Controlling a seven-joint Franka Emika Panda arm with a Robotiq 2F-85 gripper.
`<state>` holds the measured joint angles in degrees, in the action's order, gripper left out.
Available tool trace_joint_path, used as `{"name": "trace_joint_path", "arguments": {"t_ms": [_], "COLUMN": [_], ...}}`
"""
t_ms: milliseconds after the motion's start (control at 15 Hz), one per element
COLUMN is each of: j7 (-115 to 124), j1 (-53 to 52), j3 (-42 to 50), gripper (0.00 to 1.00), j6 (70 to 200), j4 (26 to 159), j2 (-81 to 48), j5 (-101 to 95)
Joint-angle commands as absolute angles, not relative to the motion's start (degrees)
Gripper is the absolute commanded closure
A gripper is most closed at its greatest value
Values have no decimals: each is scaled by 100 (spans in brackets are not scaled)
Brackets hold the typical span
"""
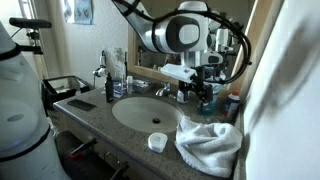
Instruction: Use the towel to wipe the surface
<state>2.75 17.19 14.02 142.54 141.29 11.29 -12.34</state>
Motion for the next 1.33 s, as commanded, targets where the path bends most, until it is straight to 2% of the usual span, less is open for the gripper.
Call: {"name": "trace_joint_path", "arguments": {"t_ms": [0, 467, 533, 600, 1000, 1200, 1267], "j7": [500, 1612, 1936, 2146, 3024, 3145, 3163], "j1": [1847, 1931, 1873, 1797, 1319, 1214, 1207], "j3": [1548, 1984, 2119, 2242, 2710, 2800, 2821], "gripper": [0, 0, 25, 26, 72, 92, 94], "j6": [14604, 16089, 16247, 16325, 16287, 16123, 16067], "j4": [14021, 14300, 14298, 14314, 14350, 14365, 14372], "j2": [433, -564, -711, -815, -849, -732, -697], "j5": [-1191, -1744, -2068, -2243, -2829, -2867, -2863]}}
